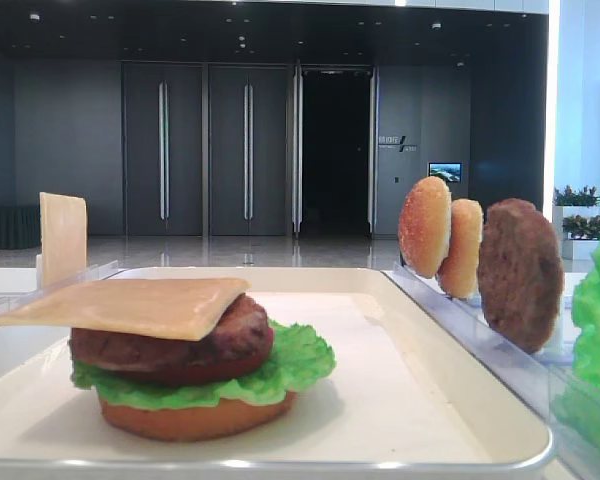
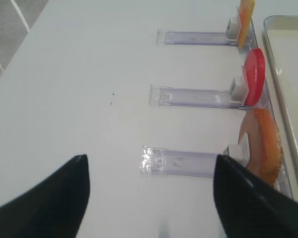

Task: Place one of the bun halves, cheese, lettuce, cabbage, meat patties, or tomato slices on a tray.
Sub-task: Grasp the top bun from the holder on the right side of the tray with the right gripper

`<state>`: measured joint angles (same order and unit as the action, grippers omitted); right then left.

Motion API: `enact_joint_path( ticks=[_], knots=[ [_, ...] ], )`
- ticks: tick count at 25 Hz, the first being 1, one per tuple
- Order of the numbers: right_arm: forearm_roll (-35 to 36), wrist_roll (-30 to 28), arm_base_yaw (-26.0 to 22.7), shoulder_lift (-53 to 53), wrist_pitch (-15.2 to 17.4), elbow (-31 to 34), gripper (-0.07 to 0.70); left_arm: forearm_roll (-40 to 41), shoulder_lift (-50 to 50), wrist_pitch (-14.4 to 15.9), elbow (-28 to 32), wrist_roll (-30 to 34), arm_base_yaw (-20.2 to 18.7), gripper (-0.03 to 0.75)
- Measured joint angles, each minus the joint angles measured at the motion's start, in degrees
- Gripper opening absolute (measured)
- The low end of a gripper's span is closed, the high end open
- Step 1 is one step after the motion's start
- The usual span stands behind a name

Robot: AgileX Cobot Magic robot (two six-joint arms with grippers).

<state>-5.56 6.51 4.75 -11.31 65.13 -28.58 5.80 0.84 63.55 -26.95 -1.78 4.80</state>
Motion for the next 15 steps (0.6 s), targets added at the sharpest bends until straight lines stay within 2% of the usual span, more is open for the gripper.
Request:
enact_joint_path(
  ticks=[4,9,15],
  knots=[
    [-0.06,0.0,0.0,-6.92,-1.01,-0.51,0.464,0.0,0.0,0.0,0.0,0.0,0.0,0.564],
    [1.48,0.0,0.0,-18.78,-4.68,-3.2,0.464,0.0,0.0,0.0,0.0,-0.04,0.0,0.522],
    [1.77,-2.29,0.0,-38.24,-5.43,-10.41,0.464,0.0,0.0,0.0,0.0,-0.04,0.0,0.469]
  ],
)
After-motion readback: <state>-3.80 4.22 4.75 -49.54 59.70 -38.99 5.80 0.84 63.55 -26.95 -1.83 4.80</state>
